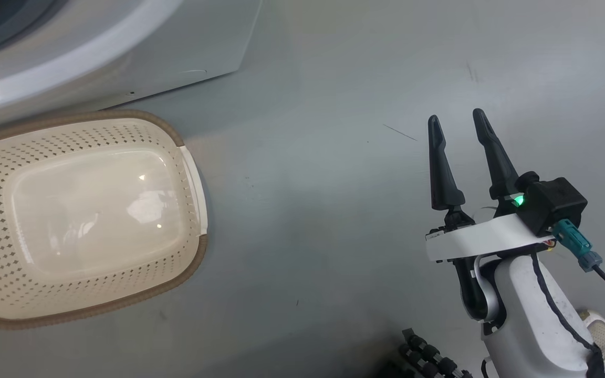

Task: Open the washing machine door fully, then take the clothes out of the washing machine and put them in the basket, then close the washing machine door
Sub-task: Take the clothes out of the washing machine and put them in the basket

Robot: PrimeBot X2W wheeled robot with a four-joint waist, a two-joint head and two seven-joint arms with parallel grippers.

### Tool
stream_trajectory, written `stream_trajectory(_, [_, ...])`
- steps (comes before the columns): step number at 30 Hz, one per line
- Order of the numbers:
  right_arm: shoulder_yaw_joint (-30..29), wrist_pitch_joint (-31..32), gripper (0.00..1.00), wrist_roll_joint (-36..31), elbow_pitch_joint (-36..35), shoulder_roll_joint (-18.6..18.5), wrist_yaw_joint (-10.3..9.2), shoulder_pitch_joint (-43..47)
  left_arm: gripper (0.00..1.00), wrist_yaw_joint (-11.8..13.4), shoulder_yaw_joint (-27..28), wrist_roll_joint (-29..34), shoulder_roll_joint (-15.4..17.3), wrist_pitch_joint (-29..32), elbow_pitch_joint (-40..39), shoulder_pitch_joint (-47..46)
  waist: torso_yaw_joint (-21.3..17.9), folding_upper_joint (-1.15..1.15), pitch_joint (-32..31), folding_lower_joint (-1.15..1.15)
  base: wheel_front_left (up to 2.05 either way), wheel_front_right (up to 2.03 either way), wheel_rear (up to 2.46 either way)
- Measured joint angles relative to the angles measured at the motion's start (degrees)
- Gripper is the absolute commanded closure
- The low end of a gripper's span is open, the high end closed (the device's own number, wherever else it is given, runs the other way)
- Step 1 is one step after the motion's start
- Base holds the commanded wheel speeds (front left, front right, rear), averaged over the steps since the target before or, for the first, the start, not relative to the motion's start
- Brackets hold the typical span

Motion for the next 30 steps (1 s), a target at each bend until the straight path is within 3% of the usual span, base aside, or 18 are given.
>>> stream_trajectory(17, [-2.6,0.0,0.00,-4.7,1.7,-0.4,0.48,0.2,1.00,1.0,0.8,-2.5,-8.1,-18.2,-8.1,11.1,4.6,0.00,-4.6,0.00,0.00,0.00,0.00])
stream_trajectory(30, [-3.6,0.0,0.00,-6.7,3.5,-2.3,1.22,3.5,1.00,2.1,-1.3,-2.7,-14.0,-28.6,-14.8,22.2,9.3,0.00,-10.7,0.00,0.00,0.00,0.00])
